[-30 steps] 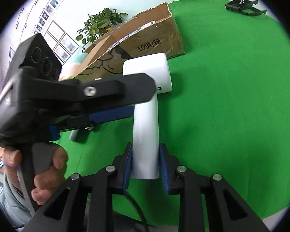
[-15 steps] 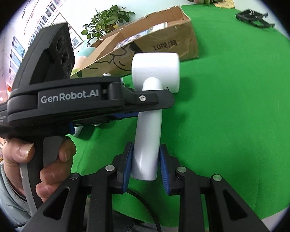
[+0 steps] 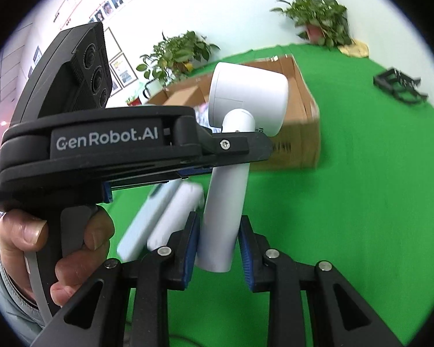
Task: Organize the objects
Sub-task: 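Lift the white fan with the right gripper and carry it over the box, then lower the fan into the box beside the medicine box, then open the right gripper and withdraw it from the box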
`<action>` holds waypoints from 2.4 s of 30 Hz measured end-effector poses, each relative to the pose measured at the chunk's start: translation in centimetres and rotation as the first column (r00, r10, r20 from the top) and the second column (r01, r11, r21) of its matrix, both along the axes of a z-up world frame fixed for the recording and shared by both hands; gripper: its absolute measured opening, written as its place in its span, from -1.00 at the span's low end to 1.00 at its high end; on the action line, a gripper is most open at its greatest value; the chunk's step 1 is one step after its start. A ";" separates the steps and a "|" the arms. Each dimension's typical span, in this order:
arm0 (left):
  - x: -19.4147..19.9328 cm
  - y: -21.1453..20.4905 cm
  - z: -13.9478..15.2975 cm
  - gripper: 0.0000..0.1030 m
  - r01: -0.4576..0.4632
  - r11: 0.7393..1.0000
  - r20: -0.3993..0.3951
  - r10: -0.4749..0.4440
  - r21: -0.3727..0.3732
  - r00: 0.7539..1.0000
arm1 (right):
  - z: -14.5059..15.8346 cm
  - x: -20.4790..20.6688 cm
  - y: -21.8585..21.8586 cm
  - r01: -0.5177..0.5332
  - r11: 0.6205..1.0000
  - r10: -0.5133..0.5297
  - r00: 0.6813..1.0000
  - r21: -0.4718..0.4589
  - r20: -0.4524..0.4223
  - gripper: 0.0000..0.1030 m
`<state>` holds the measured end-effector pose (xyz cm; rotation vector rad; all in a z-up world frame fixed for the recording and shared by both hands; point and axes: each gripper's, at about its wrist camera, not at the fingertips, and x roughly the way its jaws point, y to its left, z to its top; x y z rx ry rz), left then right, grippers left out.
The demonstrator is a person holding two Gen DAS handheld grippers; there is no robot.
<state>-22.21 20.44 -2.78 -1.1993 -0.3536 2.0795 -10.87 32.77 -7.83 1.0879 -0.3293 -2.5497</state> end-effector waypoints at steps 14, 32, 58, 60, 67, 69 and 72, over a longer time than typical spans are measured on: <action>-11.9 1.4 2.9 -0.43 -0.075 0.997 0.018 0.075 -0.028 0.997 | 2.5 -10.3 2.1 -0.062 0.998 0.062 0.998 -0.032 0.000 -0.51; -20.1 3.5 -3.9 -0.43 -0.109 0.980 0.210 0.144 -0.169 0.967 | -1.0 -15.4 2.8 -0.073 0.997 0.075 0.978 -0.014 0.195 -0.44; -17.3 3.1 -1.7 -0.34 -0.094 0.985 0.186 0.121 -0.147 0.975 | 1.3 -13.0 3.7 0.017 0.994 -0.027 0.995 0.104 0.092 0.24; -16.5 2.2 -0.6 -0.31 -0.108 0.984 0.140 0.128 -0.145 0.982 | 1.6 -12.8 3.5 0.031 0.992 -0.040 0.997 0.123 0.071 0.43; -8.3 -3.6 7.1 0.87 -0.300 0.937 -0.410 0.206 -0.179 0.888 | 2.8 -11.3 2.2 0.138 0.951 -0.111 0.988 0.275 -0.111 0.72; -5.4 -5.5 8.5 1.00 -0.372 0.912 -0.532 0.232 -0.172 0.814 | 3.0 -10.9 1.5 0.155 0.944 -0.118 0.983 0.293 -0.140 0.72; -1.9 -8.2 9.1 1.00 -0.436 0.870 -0.615 0.218 -0.230 0.758 | 3.1 -9.9 0.4 0.180 0.944 -0.138 0.977 0.276 -0.163 0.73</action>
